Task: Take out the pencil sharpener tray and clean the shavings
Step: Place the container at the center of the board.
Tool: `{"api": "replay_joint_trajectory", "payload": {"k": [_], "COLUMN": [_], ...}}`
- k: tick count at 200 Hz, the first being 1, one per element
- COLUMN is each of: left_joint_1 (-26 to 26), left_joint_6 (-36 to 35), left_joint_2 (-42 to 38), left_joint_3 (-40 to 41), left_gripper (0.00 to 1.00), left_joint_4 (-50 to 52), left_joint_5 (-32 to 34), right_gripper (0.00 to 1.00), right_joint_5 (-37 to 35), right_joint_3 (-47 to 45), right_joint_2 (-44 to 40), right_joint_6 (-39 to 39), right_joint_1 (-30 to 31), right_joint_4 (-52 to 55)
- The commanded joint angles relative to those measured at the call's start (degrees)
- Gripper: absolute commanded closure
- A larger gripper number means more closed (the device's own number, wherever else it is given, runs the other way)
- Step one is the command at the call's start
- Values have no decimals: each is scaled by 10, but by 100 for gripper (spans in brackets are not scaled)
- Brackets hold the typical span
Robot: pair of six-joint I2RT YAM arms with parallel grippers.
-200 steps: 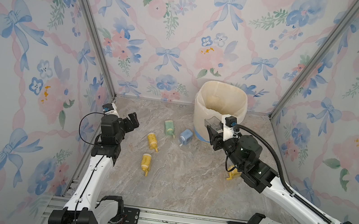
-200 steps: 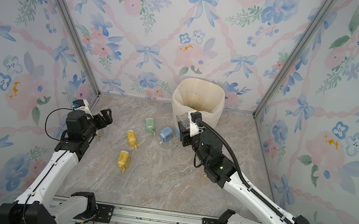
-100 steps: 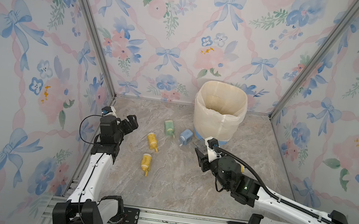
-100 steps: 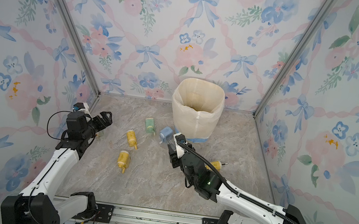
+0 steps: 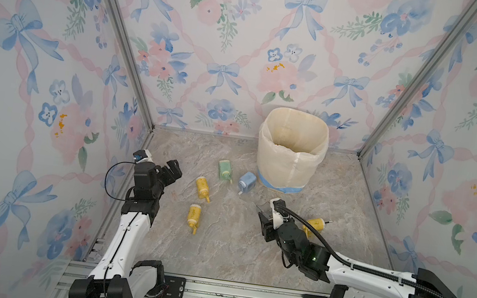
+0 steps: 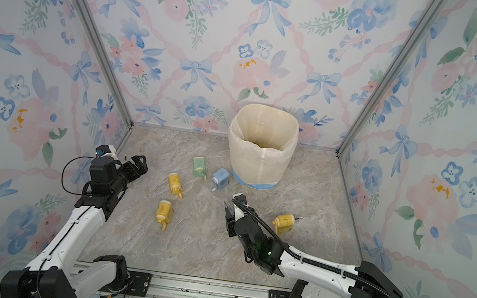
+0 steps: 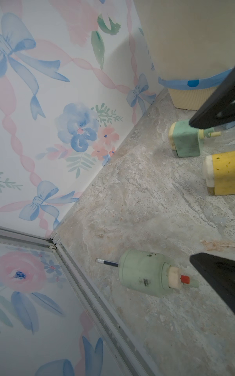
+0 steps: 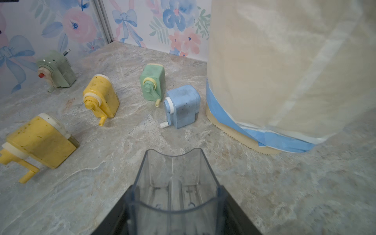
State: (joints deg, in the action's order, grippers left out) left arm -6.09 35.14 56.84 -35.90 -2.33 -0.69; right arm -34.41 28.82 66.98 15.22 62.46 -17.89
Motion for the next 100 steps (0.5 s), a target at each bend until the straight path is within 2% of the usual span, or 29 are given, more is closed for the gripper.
{"api": "replay_joint_trajectory", "payload": {"k": [1,13,51,69,100], "left_joint_1": [62,97,184,231,326], "left_joint_6": [-9,-17,-14,6,16], "left_joint_2": [-20,-28,-37,-29,-39], "left_joint_3": [9,9,42,61,85], "left_gripper": [2,2,2,2,2], "left_joint_4": [1,2,6,6,6], "left_joint_5": [75,114,171,191,282], "right_gripper": [54,54,54,54,55], "right_joint_5": [-21,-21,-25,-30,-51], "right_joint_3": [-18,-23,-44,-48,-28], "right_joint_2": [18,33,70,108,193], "right_joint_6": [35,43,69,78,76], "right_joint_1": [10,11,35,50,83], "right_joint_4": [-50,-61,-108,-147,-223]}}
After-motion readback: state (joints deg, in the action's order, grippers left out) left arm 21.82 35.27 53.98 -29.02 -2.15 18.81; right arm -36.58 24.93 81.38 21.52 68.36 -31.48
